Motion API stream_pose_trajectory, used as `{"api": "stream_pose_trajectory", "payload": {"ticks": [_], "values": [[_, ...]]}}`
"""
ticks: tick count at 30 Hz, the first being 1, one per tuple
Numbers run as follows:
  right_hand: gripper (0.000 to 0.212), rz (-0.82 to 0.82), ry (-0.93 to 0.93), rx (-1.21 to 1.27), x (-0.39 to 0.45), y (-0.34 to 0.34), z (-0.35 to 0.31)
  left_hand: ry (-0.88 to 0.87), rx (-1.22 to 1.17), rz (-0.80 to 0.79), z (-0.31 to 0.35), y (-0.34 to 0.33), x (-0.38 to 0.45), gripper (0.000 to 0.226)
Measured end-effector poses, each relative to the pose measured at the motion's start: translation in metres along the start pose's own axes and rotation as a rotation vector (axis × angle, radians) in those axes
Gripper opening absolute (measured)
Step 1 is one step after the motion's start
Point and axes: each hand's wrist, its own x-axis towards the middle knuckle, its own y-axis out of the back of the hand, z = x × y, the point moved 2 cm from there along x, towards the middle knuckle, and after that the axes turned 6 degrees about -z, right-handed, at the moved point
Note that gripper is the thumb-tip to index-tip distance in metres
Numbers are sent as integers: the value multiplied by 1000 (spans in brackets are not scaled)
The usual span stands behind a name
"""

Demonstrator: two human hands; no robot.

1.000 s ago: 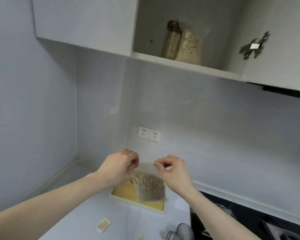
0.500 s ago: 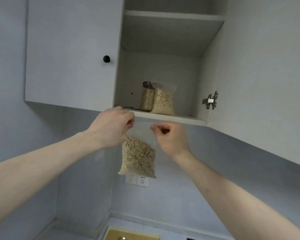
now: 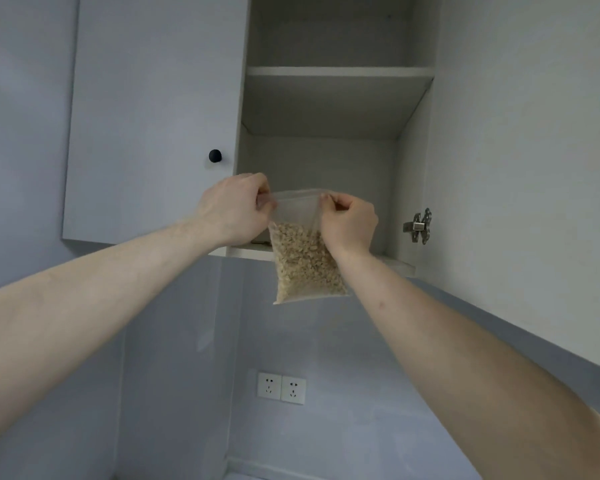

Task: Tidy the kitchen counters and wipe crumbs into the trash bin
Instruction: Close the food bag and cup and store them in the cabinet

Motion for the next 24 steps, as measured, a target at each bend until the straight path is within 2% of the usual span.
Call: {"api": "stream_pose_trajectory", "payload": {"ticks": [3, 8, 12, 19, 24], "values": [[23, 58, -30, 54, 15, 0, 0, 93, -157, -82, -2, -3, 13, 12], [21, 164, -14, 121, 37, -3, -7, 136, -394, -71, 2, -4, 39, 17], [22, 200, -19, 127, 58, -5, -10, 190, -591, -87, 8, -9, 60, 11], [20, 227, 38, 78, 81, -6, -5, 293, -710, -13, 16, -17, 89, 17], [21, 242, 44, 37, 90, -10, 9, 328, -765, -24, 16, -37, 103, 22]]}}
